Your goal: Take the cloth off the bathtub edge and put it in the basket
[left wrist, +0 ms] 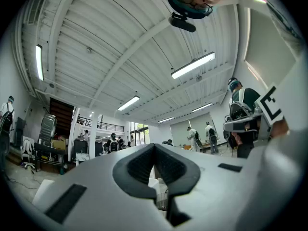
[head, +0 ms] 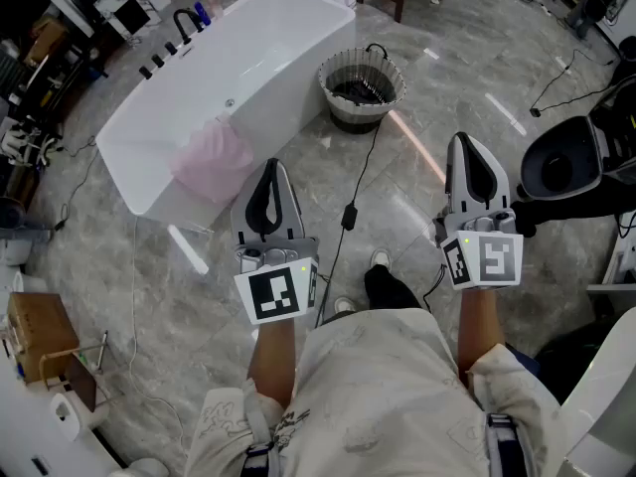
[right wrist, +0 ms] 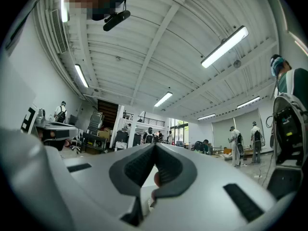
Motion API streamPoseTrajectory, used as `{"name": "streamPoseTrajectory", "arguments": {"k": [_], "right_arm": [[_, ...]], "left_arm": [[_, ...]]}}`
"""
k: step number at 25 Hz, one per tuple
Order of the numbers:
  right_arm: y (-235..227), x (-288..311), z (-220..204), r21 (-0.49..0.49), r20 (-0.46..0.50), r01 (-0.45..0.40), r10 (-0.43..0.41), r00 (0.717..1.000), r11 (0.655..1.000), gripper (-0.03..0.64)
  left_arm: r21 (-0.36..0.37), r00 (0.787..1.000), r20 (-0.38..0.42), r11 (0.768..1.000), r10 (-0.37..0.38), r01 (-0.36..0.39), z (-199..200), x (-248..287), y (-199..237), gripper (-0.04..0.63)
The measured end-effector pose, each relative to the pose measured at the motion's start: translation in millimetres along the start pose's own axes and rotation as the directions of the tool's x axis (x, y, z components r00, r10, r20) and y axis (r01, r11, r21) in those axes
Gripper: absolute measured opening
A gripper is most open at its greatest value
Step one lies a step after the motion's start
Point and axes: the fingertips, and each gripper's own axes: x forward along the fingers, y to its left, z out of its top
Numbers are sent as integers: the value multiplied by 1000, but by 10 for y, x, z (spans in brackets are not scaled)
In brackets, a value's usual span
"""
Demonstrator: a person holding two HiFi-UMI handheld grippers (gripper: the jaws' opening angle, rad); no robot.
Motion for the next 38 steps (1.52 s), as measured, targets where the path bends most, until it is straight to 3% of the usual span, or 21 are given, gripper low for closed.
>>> {"name": "streamPoseTrajectory", "arguments": {"k": [12, 19, 29, 38], "right_arm": [[180, -163, 171, 4, 11, -15, 15, 1000, 1000, -12], [384, -241, 175, -9, -1, -52, 52, 999, 999, -12], [1183, -307, 225, 12, 36, -173, 172, 984, 985, -12], [1848, -155, 259, 30, 52, -326, 325, 944, 945, -12]], "left_arm": [[15, 1000, -3, 1000, 21, -21, 139, -288, 138, 0], [22, 997, 8, 997, 75, -75, 212, -568, 333, 0], [36, 981, -19, 980, 194, -193, 129, -1263, 865, 0], [50, 944, -46, 944, 328, -326, 103, -1692, 1337, 0]]}}
